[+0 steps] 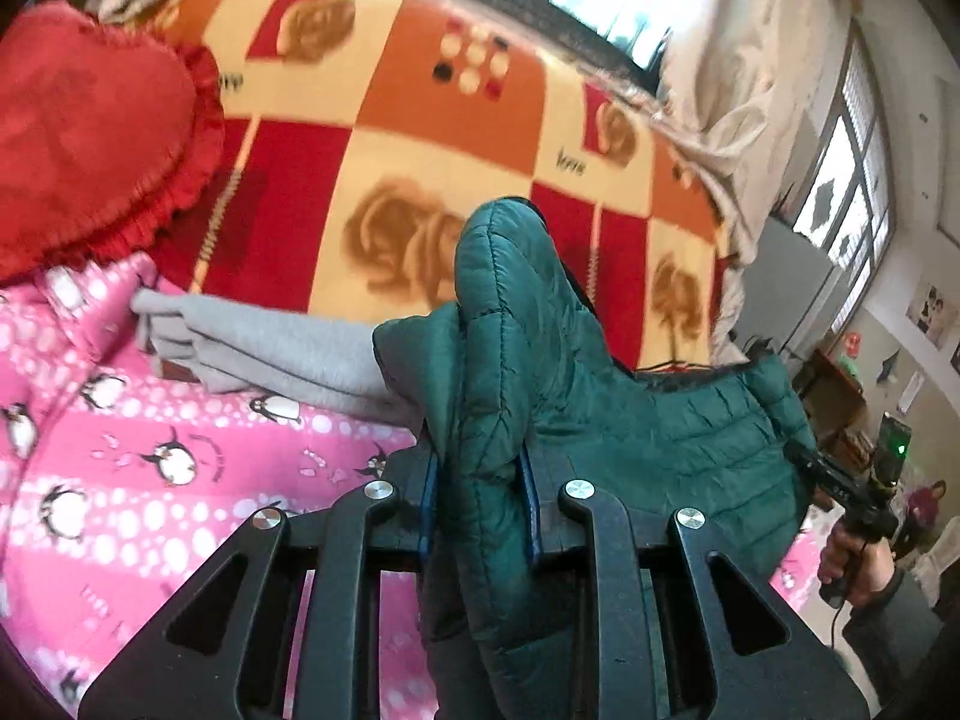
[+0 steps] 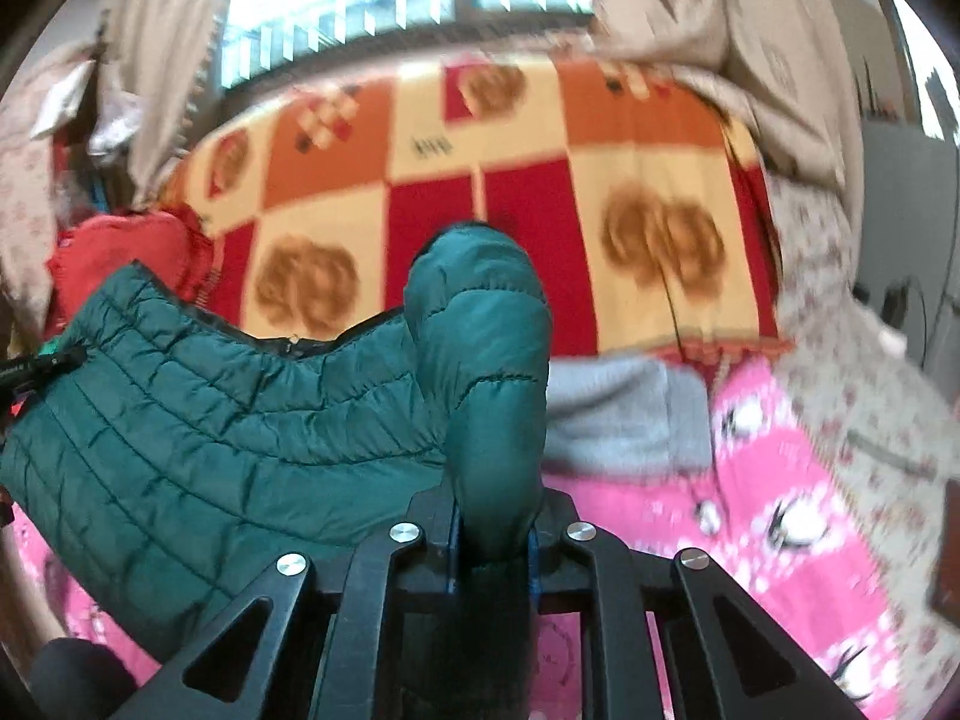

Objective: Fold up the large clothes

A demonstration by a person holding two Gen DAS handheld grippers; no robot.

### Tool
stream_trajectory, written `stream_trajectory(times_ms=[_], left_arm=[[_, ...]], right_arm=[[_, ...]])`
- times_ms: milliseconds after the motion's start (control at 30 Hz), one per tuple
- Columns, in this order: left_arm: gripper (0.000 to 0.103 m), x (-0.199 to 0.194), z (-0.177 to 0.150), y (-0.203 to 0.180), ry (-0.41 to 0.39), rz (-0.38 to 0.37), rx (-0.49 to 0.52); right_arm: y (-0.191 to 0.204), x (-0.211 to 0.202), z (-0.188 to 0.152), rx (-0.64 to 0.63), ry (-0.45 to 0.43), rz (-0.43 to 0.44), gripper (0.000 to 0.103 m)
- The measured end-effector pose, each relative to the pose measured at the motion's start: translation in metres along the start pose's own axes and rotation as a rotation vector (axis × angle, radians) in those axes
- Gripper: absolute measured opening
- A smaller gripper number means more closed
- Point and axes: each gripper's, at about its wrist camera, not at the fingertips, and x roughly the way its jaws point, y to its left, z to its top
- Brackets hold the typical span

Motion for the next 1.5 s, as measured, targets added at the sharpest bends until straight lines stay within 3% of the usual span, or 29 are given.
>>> stream_trajectory(times_ms=[100,200,300,333,400,433,467,533,633,733,767,900,1000,1067,1167,1233,1367,1500], left_arm=[[0.021,-0.018,-0.006,-0.005,-0.004,0.044,0.014],[0.021,-0.012,-0.026,0.013,0.055,0.094,-0.031],[0.021,0.000,-0.049,0.033,0.104,0.158,-0.075],[0.021,0.002,-0.054,0.039,0.113,0.167,-0.092],[0.021,0.004,-0.062,0.048,0.118,0.186,-0.110],[0.021,0.005,-0.065,0.052,0.123,0.193,-0.117],[0.021,0.005,-0.069,0.055,0.124,0.199,-0.122],[0.021,0.007,-0.074,0.060,0.128,0.211,-0.136],[0.021,0.014,-0.080,0.065,0.142,0.237,-0.144],[0.022,0.021,-0.081,0.069,0.152,0.257,-0.155],[0.022,0.024,-0.082,0.073,0.158,0.263,-0.162],[0.025,0.031,-0.087,0.088,0.185,0.272,-0.202],[0.027,0.037,-0.088,0.091,0.203,0.285,-0.196],[0.027,0.041,-0.087,0.091,0.214,0.292,-0.193],[0.026,0.041,-0.084,0.092,0.212,0.292,-0.204],[0.022,0.034,-0.081,0.085,0.194,0.293,-0.191],[0.017,0.010,-0.066,0.069,0.127,0.275,-0.194],[0.011,-0.022,-0.043,0.044,0.060,0.215,-0.174]], right_arm=[[-0.002,-0.002,0.004,0.034,0.059,0.122,0.013],[-0.007,0.016,-0.009,0.082,0.117,0.203,0.013],[-0.019,0.037,-0.026,0.191,0.183,0.235,0.014],[-0.024,0.038,-0.030,0.224,0.177,0.238,0.021],[-0.034,0.037,-0.039,0.287,0.133,0.223,0.046],[-0.041,0.038,-0.044,0.319,0.113,0.209,0.076],[-0.044,0.038,-0.047,0.332,0.096,0.212,0.090],[-0.050,0.046,-0.056,0.335,0.096,0.222,0.090],[-0.048,0.084,-0.072,0.321,0.229,0.287,0.090],[-0.049,0.114,-0.083,0.332,0.272,0.342,0.090],[-0.053,0.124,-0.086,0.359,0.275,0.383,0.090],[-0.061,0.179,-0.100,0.527,0.370,0.689,0.090],[-0.050,0.194,-0.094,0.488,0.369,0.753,0.089],[-0.048,0.197,-0.092,0.496,0.362,0.775,0.064],[-0.040,0.170,-0.079,0.393,0.271,0.689,0.040],[-0.030,0.147,-0.067,0.310,0.220,0.612,0.033],[-0.007,0.092,-0.032,0.179,0.137,0.505,0.029],[0.000,0.043,-0.009,0.133,0.097,0.464,0.029]])
